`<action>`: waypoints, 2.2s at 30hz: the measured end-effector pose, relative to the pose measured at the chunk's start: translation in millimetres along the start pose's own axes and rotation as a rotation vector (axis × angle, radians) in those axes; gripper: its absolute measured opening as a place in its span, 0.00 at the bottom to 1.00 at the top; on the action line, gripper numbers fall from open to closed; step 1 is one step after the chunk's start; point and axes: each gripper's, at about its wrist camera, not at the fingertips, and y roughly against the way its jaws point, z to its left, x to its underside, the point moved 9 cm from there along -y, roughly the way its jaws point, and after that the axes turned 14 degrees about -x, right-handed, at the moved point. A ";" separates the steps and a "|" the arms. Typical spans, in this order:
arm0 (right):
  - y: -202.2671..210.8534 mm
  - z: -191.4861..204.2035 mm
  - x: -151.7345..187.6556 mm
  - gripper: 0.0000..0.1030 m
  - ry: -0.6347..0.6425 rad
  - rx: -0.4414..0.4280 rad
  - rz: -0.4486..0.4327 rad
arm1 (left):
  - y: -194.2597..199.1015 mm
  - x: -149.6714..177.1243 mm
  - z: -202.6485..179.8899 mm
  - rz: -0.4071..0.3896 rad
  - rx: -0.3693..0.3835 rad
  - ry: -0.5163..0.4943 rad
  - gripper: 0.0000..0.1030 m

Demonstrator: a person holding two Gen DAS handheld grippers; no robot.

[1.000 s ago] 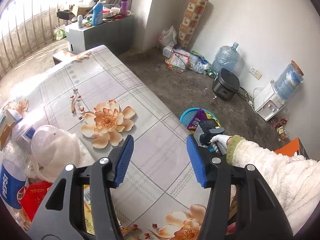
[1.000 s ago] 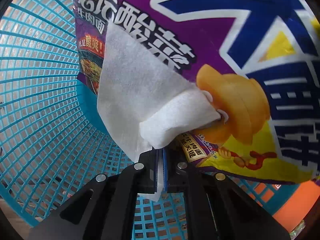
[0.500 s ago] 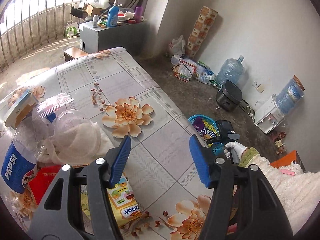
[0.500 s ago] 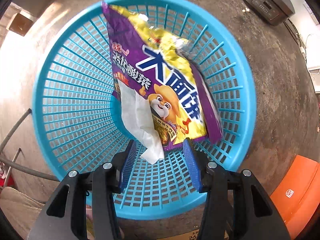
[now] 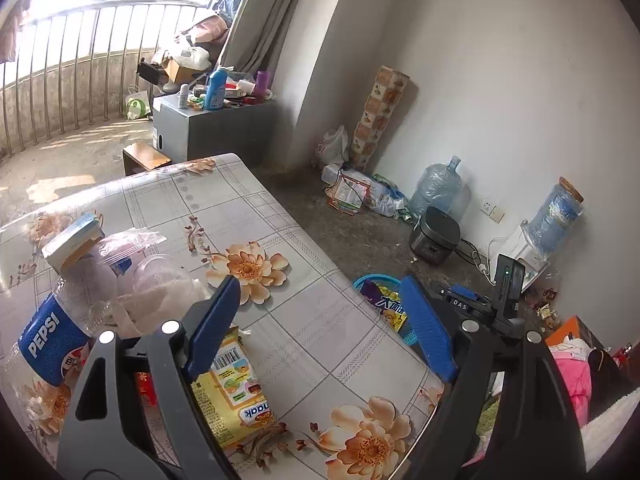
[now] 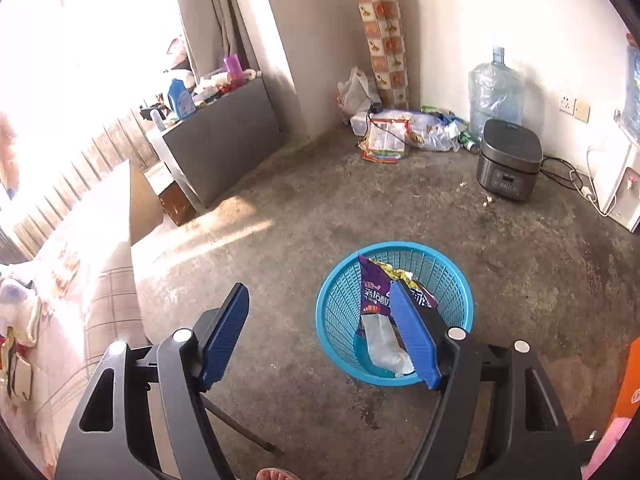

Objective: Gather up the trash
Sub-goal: 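Move both tools back toward the table with the Pepsi bottle, then grasp the white-and-blue medicine box with the left tool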

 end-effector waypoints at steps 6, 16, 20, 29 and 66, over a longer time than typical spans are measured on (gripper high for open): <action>60.8 89.3 -13.9 0.93 0.142 -0.026 -0.149 | 31.3 -2.7 30.4 -0.064 -0.024 0.070 0.80; 78.0 201.5 -25.2 0.94 0.228 -0.175 -0.146 | 74.9 24.3 111.4 -0.113 -0.145 0.201 0.80; 76.8 232.6 -17.7 0.94 0.218 -0.243 -0.127 | 88.5 38.0 141.0 -0.121 -0.201 0.233 0.80; 74.3 277.9 -3.0 0.94 0.251 -0.365 -0.066 | 111.7 55.2 183.0 -0.149 -0.276 0.282 0.80; -208.9 451.5 43.5 0.68 0.123 -0.922 0.681 | -142.6 -11.6 325.7 0.318 -0.071 0.412 0.29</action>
